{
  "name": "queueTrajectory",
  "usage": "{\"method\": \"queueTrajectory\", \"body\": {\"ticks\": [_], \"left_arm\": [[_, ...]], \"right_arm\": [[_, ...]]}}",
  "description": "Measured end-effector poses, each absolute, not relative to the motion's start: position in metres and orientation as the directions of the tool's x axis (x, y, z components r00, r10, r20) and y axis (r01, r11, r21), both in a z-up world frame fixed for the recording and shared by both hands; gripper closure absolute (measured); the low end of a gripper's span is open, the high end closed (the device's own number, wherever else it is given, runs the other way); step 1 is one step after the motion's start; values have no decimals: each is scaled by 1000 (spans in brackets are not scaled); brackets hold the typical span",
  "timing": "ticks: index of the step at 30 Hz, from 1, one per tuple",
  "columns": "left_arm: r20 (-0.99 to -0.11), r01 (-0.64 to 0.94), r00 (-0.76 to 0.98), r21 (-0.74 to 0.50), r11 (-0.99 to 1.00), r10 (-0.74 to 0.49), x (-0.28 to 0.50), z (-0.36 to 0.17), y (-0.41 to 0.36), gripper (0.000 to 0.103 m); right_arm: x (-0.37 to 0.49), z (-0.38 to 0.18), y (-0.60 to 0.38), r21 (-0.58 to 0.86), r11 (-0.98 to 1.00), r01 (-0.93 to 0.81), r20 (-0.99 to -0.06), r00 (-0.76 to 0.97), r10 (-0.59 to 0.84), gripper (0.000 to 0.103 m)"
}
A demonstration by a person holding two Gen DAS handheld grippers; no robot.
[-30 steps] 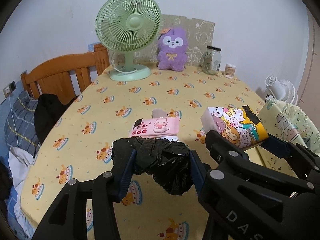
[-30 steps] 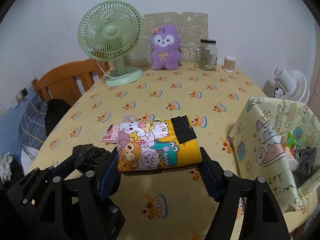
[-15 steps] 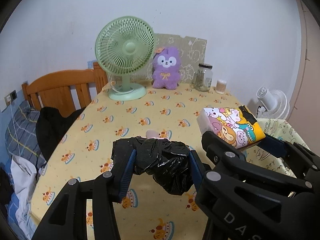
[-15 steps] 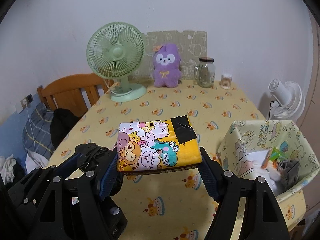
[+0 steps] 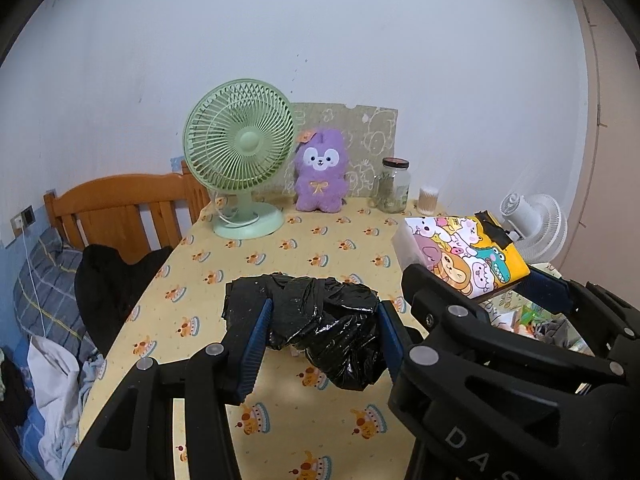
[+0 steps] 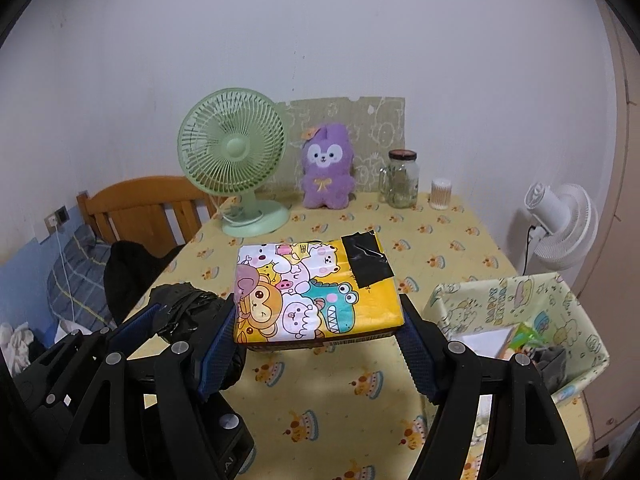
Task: Organize soft objects
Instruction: 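Lift the black bag and cartoon box and carry them toward the gift box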
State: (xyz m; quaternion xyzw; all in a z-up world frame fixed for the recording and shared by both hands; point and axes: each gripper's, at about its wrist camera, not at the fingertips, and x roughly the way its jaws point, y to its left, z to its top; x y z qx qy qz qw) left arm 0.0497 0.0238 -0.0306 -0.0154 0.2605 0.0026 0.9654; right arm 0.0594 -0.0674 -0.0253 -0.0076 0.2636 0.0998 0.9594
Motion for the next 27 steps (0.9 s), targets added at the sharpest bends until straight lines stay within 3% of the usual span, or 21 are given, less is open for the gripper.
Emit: {"method": "queueTrajectory", "body": {"ticks": [27], "left_arm": [[-474, 87, 877, -2, 996, -77, 53, -17, -60, 48]], "right_arm": [[52, -8, -154, 38, 994, -102, -469, 877, 108, 27]]}}
